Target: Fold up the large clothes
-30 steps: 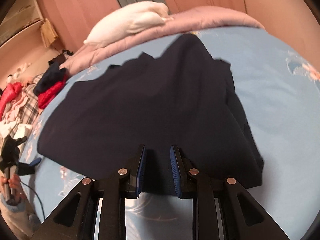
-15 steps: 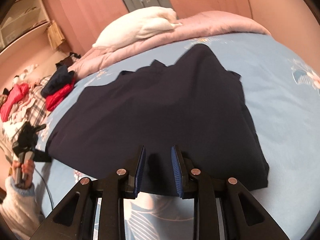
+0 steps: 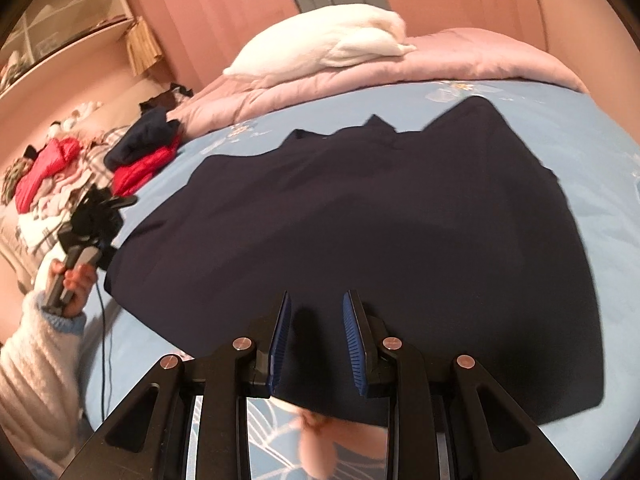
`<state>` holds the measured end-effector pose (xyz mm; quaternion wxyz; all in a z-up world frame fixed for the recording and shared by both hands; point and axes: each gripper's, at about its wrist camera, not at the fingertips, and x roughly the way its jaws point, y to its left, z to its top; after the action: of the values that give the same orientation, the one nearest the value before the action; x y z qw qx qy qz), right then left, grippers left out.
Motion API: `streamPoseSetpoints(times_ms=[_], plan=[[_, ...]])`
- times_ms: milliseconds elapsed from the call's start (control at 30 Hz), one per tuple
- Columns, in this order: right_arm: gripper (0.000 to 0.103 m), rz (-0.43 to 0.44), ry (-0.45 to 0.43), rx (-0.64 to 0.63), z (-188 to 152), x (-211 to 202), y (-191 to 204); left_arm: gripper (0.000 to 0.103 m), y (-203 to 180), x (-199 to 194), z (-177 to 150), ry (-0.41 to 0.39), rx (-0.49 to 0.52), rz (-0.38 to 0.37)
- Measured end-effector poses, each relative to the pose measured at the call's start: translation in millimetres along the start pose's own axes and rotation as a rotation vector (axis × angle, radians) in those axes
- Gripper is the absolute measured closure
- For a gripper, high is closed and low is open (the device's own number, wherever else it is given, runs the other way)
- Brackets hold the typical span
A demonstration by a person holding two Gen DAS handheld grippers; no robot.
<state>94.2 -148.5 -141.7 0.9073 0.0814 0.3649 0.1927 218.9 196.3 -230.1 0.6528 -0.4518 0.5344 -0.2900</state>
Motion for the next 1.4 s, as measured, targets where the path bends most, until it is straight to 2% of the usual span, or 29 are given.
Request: streamPoseSetpoints(times_ms=[67, 200, 300, 367, 400, 467, 500, 533, 567, 633, 733, 833, 933, 1000, 1100, 1200, 1300, 1400], plan=[[0.076, 0.015, 0.003, -0.008, 5.9, 6.9, 6.3, 0.001, -6.0, 6.6, -0.1, 0.017, 0.014, 0.004], [0.076, 0.052, -0.010, -0.026, 18.4, 20.5, 24.1, 0.005, -14.6, 9.1, -8.7, -0.013, 0.033, 0.042], [0.076, 0.079, -0.017, -0.056, 29.5, 35.4, 42.3, 0.023, -23.5, 9.9, -11.4, -0.026, 0.066, 0.083], [0.076, 0.041, -0.010, -0.092, 36.4, 48.8, 56.0, 0.038, -29.2, 10.1, -13.1, -0.038, 0.093, 0.142], [0.076, 0.024, -0.002, -0.105, 40.2, 55.9, 60.6, 0.041, -31.0, 10.4, -13.8, -0.043, 0.101, 0.158], [0.076, -0.011, 0.019, -0.109, 47.9, 72.3, 65.3, 0.059, -34.7, 9.1, -16.9, -0.056, 0.121, 0.202], [0.076, -0.029, 0.039, -0.112, 50.2, 80.7, 66.1, 0.064, -36.4, 8.5, -18.7, -0.060, 0.129, 0.220], [0.076, -0.074, 0.061, -0.112, 51.2, 92.4, 66.7, 0.072, -39.1, 7.5, -20.5, -0.065, 0.143, 0.228], [0.076, -0.100, 0.087, -0.112, 50.8, 101.3, 67.1, 0.075, -42.5, 8.3, -21.5, -0.073, 0.156, 0.237], [0.076, -0.136, 0.136, -0.118, 45.5, 117.9, 67.0, 0.075, -51.0, 7.3, -24.8, -0.090, 0.177, 0.249], [0.076, -0.199, 0.119, -0.195, 36.2, 121.1, 77.2, 0.077, -71.1, 10.9, -29.9, -0.114, 0.229, 0.293], [0.076, -0.200, 0.139, -0.219, 37.0, 118.1, 79.2, 0.077, -96.7, 13.7, -37.3, -0.132, 0.298, 0.327], [0.076, -0.107, 0.166, -0.153, 49.9, 104.0, 71.9, 0.078, -124.2, 17.5, -47.3, -0.147, 0.402, 0.366], [0.076, -0.083, 0.107, -0.126, 65.3, 92.7, 69.0, 0.078, -136.4, 21.6, -52.3, -0.145, 0.442, 0.375], [0.076, -0.097, 0.057, -0.085, 88.4, 90.7, 60.4, 0.078, -147.5, 29.7, -53.7, -0.135, 0.466, 0.381], [0.076, -0.127, 0.087, -0.017, 107.9, 117.4, 43.0, 0.078, -153.6, 34.9, -53.6, -0.126, 0.477, 0.384], [0.076, -0.141, 0.178, 0.042, 108.9, 149.9, 27.6, 0.078, -158.5, 39.8, -53.2, -0.114, 0.486, 0.383], [0.076, -0.157, 0.171, 0.022, 107.2, 156.6, 27.6, 0.078, -164.0, 44.8, -54.0, -0.109, 0.495, 0.392]])
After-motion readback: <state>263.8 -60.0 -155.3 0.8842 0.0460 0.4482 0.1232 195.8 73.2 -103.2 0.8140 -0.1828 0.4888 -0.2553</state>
